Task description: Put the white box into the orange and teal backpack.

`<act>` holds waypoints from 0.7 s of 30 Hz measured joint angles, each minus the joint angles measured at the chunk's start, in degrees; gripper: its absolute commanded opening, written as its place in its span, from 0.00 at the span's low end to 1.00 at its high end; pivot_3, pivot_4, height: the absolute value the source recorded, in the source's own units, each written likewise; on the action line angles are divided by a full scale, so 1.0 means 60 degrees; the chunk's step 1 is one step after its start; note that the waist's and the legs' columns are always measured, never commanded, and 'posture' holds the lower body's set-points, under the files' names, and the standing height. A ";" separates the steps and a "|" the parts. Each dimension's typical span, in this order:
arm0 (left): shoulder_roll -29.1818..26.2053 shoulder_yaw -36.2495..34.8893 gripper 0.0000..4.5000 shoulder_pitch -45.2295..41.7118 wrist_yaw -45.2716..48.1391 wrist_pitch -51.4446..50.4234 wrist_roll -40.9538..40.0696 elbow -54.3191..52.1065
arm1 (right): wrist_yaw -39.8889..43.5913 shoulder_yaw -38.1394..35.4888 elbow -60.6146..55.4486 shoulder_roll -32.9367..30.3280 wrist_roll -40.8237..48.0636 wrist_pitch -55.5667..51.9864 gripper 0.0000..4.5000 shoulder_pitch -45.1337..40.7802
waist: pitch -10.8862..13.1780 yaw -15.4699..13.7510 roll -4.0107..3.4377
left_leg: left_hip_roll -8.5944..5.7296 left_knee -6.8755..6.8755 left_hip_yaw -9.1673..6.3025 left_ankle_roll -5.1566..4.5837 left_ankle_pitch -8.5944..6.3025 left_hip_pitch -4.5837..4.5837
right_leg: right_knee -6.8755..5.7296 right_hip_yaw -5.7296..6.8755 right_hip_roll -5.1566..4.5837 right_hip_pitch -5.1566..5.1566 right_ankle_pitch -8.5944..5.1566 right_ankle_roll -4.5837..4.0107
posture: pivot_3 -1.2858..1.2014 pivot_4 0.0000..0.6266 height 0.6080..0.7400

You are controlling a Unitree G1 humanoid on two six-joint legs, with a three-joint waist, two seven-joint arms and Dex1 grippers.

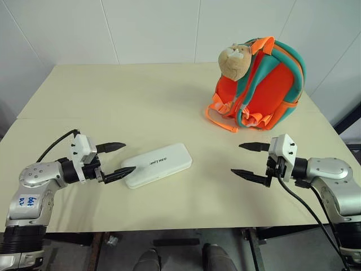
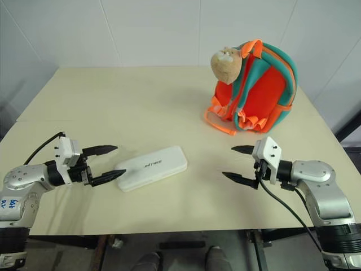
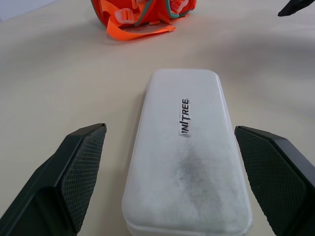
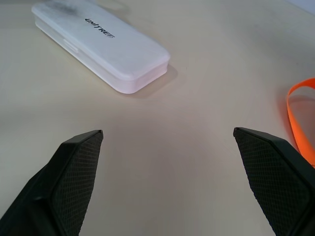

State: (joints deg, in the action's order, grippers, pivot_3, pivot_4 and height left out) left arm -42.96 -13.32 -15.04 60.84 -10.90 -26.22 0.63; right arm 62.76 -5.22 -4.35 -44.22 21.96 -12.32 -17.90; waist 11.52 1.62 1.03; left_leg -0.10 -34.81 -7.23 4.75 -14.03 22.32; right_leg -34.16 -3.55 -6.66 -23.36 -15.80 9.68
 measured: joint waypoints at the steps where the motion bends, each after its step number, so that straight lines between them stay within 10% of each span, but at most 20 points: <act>1: 0.0000 0.0000 0.99 -0.0028 -0.0008 0.0001 0.0000 0.0000 | -0.0008 -0.0002 0.0017 0.0000 -0.0001 -0.0017 1.00 -0.0031 | 0.0000 -0.0001 0.0000 | 0.0000 -0.0004 0.0000 0.0000 0.0000 0.0000 | -0.0003 0.0000 0.0000 0.0000 0.0000 0.0000 | 0.52 0.24 1.00; 9: 0.0163 -0.0054 0.91 0.0318 -0.0546 0.0276 0.0203 -0.0210 | -0.0087 0.0480 0.0894 0.0580 -0.0288 0.0243 0.86 -0.0872 | 0.0000 0.0065 -0.0001 | 0.0001 -0.0024 0.0005 0.0000 0.0000 -0.0005 | -0.0016 -0.0012 0.0003 0.0004 0.0004 0.0003 | 0.52 0.24 1.00; 21: 0.0256 -0.1512 0.14 0.3180 -0.2585 0.0551 0.1410 0.0107 | 0.0018 0.2143 0.6383 0.2451 -0.2324 0.2879 0.00 -0.3581 | 0.0001 0.0106 -0.0002 | 0.0000 -0.0025 -0.0001 0.0004 0.0003 -0.0010 | -0.0046 -0.0012 0.0004 -0.0003 0.0003 -0.0002 | 0.52 0.24 1.00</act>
State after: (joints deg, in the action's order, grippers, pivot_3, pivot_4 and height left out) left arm -41.42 -22.39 4.05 45.33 -7.59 -17.76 1.28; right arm 62.87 7.64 33.95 -29.52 8.01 4.96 -39.39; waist 11.53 2.26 1.02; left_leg -0.10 -34.96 -7.23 4.78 -14.01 22.26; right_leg -34.43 -3.63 -6.64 -23.38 -15.78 9.67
